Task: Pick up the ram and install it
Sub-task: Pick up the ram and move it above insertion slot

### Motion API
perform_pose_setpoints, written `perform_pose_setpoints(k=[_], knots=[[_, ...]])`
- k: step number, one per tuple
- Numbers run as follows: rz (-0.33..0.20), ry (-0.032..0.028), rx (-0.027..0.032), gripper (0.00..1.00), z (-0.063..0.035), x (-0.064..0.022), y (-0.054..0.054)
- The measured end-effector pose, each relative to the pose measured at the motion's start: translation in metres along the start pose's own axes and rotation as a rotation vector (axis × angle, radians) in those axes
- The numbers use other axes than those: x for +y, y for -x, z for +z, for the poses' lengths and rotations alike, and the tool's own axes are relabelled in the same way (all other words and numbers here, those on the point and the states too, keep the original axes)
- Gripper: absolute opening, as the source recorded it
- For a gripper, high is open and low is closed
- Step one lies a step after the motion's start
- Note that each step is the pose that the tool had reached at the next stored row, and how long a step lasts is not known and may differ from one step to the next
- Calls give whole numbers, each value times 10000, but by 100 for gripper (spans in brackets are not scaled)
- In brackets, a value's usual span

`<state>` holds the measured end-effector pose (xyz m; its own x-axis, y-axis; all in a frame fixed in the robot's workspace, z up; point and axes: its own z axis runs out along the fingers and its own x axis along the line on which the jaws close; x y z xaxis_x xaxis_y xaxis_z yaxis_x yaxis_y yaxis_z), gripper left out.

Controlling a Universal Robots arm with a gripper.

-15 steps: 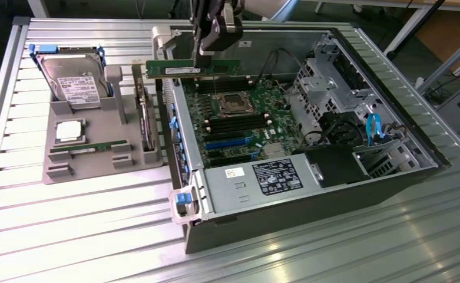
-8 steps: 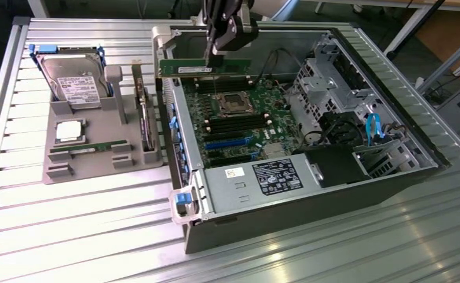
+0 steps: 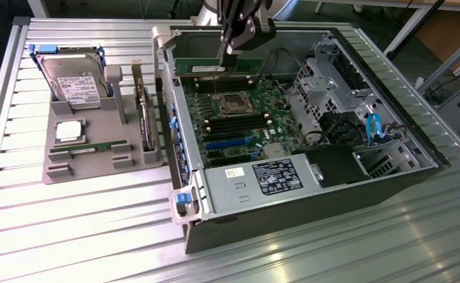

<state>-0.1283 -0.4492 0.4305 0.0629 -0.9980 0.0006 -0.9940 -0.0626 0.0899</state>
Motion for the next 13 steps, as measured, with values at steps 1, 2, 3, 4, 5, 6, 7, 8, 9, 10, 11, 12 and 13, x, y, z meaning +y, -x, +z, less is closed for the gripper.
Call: perform_pose_setpoints(k=[1,2,3,4,5,6,7,8,9,10,11,12,13], knots=[[1,13,-1,13,-2,-26,-2],[0,32,-2,13,-5,-62,-4],[0,45,-2,13,-8,-88,-6],[0,54,-3,13,-10,-107,-7],[0,66,-4,13,-12,-130,-8],[0,77,-5,13,-14,-153,-10],[0,101,-6,13,-17,-197,-12],[0,147,-8,13,-25,-301,-19],[-1,156,-9,13,-28,-357,-22],[0,160,-10,13,-29,-395,-25],[0,162,-10,13,-31,-434,-27],[-1,163,-10,13,-31,-466,-29],[-1,166,-9,13,-31,-521,-33]])
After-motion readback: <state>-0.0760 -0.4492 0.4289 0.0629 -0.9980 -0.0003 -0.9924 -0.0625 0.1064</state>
